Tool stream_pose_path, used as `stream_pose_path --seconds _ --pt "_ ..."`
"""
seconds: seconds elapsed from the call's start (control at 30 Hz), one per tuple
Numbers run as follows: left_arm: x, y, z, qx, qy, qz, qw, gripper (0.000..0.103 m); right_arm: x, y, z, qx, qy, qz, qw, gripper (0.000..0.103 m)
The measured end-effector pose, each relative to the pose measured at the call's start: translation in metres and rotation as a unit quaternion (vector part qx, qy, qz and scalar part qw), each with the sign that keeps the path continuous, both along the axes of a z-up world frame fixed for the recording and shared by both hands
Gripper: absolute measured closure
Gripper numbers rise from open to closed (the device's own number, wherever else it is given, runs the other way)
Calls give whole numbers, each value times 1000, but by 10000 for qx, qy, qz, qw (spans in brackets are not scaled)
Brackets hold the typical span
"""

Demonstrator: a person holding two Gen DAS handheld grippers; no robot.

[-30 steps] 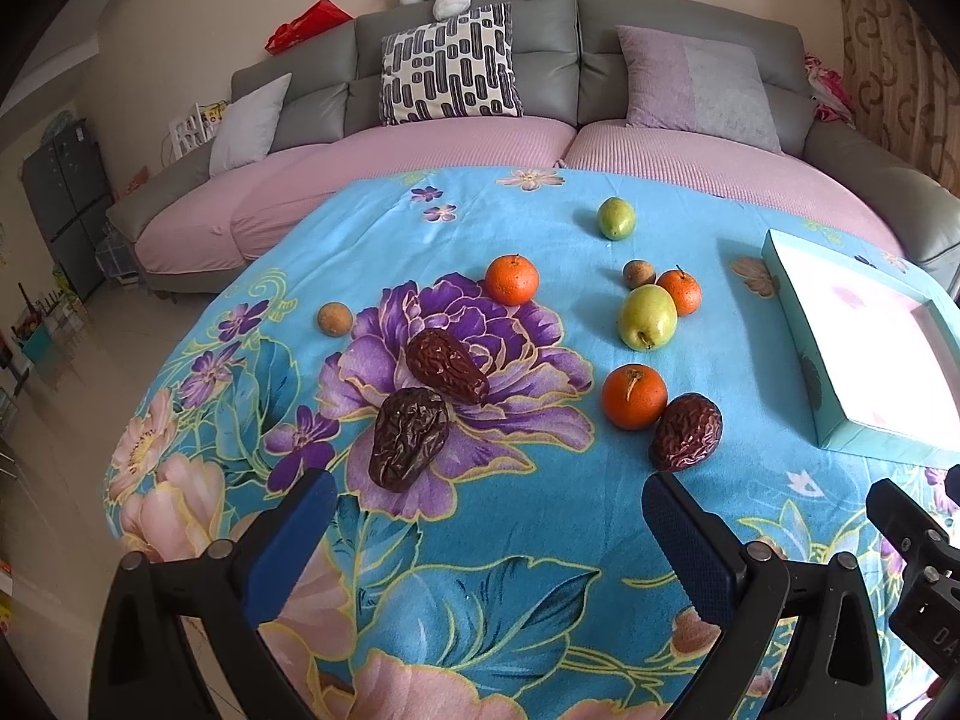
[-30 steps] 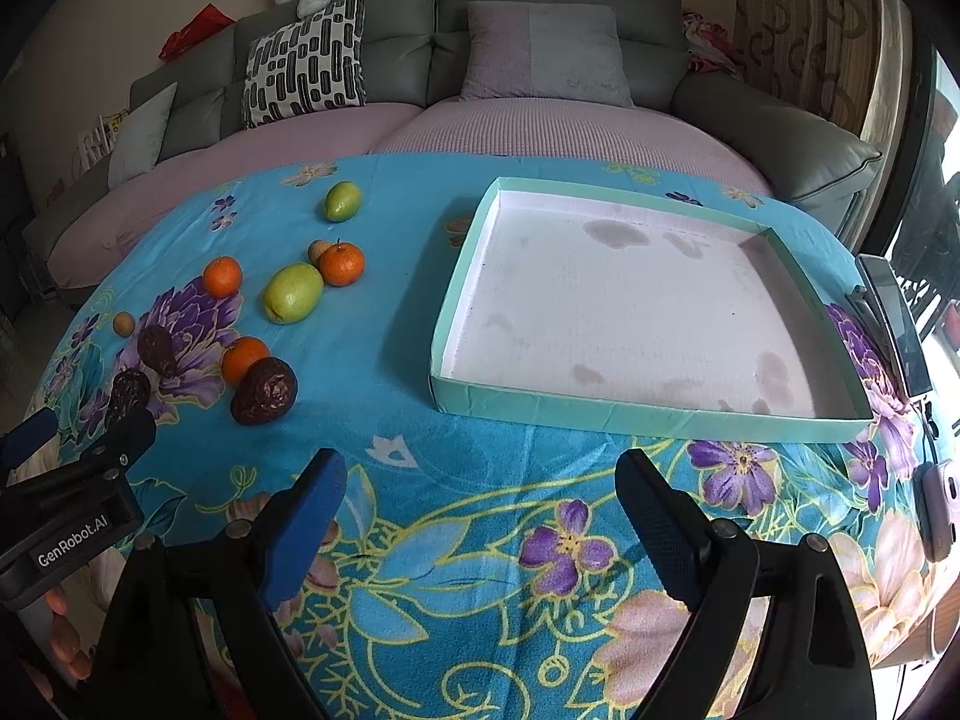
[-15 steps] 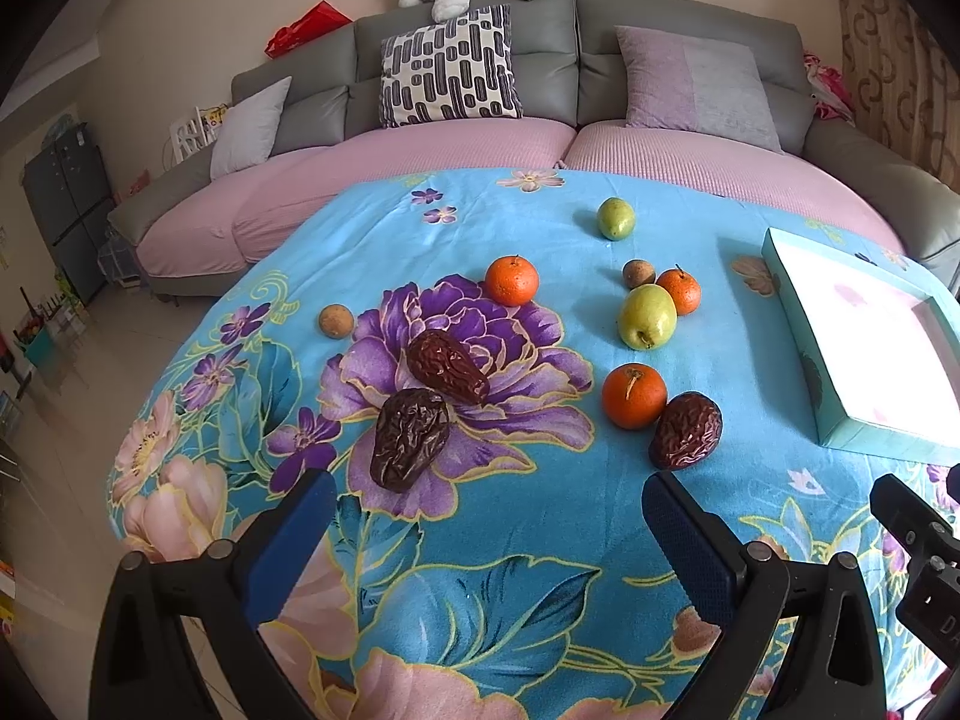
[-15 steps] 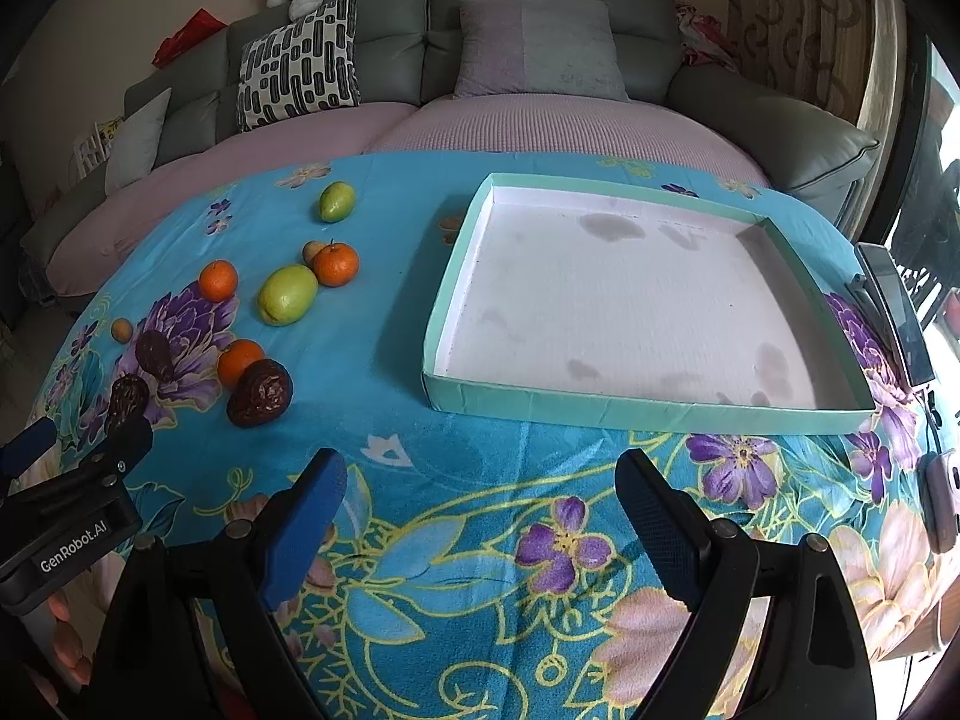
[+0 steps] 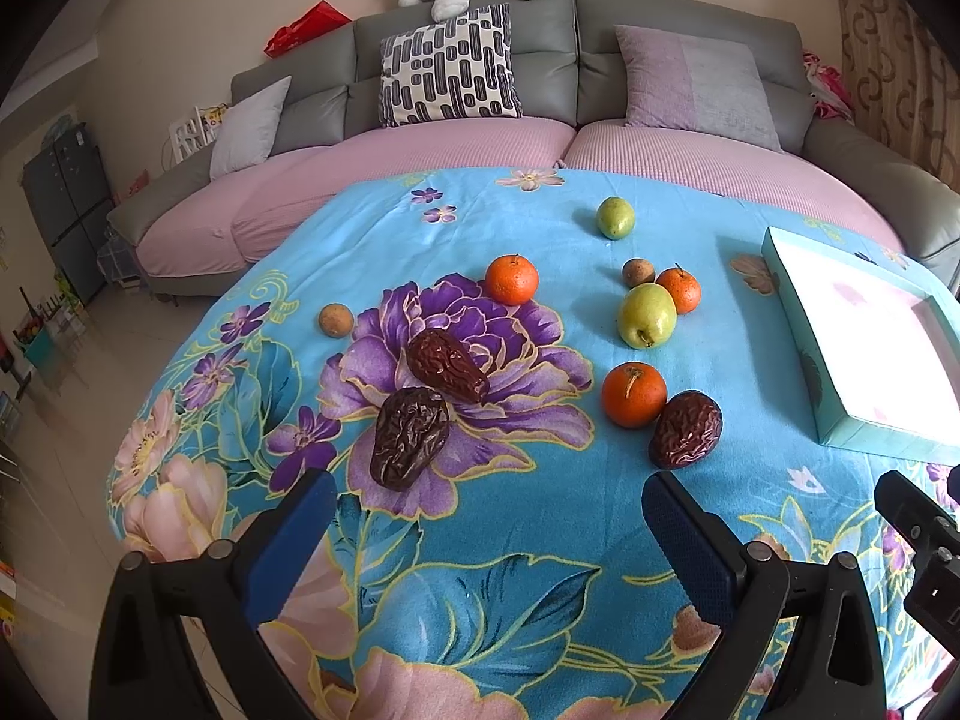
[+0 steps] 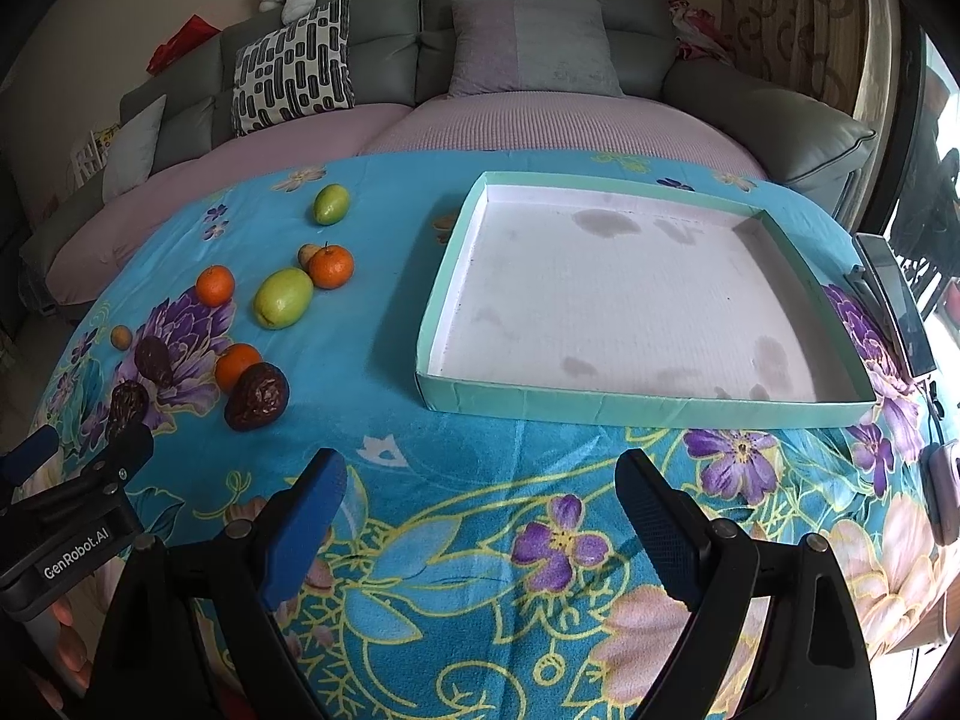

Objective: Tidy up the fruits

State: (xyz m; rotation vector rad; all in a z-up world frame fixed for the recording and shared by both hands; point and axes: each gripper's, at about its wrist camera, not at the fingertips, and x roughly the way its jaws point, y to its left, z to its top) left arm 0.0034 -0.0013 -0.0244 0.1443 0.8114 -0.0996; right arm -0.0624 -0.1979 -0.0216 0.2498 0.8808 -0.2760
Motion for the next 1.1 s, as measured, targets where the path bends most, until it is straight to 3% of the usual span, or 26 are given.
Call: stream_pose_path --seconds 0.87,1.1 --pt "-1 2 -1 -74 -13 4 10000 0 0 -3 -2 63 -10 -43 10000 11" --pt "10 15 9 -642 190 -265 9974 0 -8 -3 4 109 -232 -18 9997 11"
